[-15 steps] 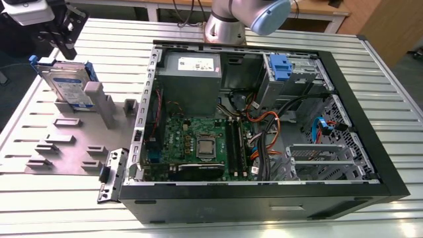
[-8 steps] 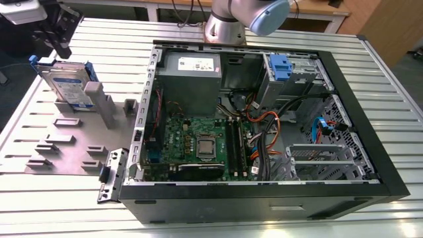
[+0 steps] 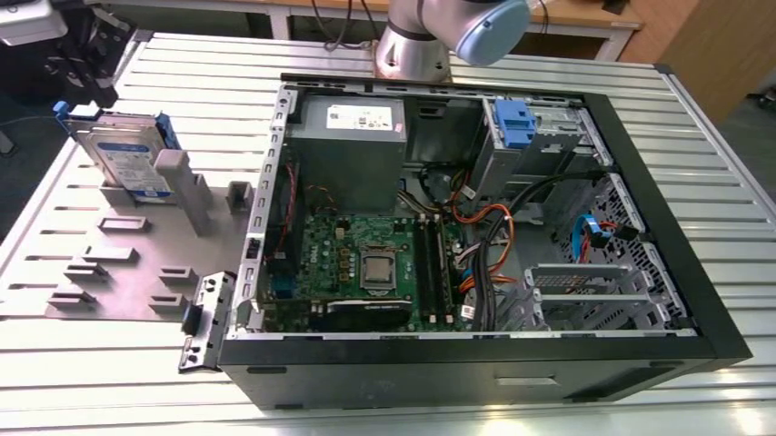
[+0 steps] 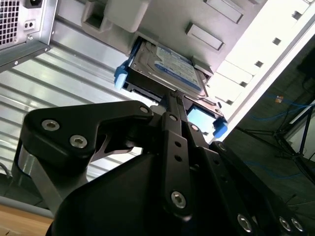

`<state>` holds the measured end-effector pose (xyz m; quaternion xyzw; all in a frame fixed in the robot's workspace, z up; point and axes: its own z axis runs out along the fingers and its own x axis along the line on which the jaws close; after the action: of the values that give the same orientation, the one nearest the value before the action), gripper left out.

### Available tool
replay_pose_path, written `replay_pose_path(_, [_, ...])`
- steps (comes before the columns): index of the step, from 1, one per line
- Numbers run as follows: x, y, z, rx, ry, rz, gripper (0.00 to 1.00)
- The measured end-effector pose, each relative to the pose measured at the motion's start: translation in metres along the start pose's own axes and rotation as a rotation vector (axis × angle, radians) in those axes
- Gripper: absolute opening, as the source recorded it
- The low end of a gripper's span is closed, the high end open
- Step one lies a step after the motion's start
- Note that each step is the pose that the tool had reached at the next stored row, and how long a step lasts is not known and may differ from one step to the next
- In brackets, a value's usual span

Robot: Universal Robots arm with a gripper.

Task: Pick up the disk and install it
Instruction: 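Reach for the disk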

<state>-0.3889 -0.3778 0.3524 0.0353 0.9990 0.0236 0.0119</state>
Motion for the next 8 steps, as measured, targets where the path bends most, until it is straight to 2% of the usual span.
replay_pose_path(8, [0.0135,0.0007,0.0033,-0.0001,-0.0001,0.000,0.11])
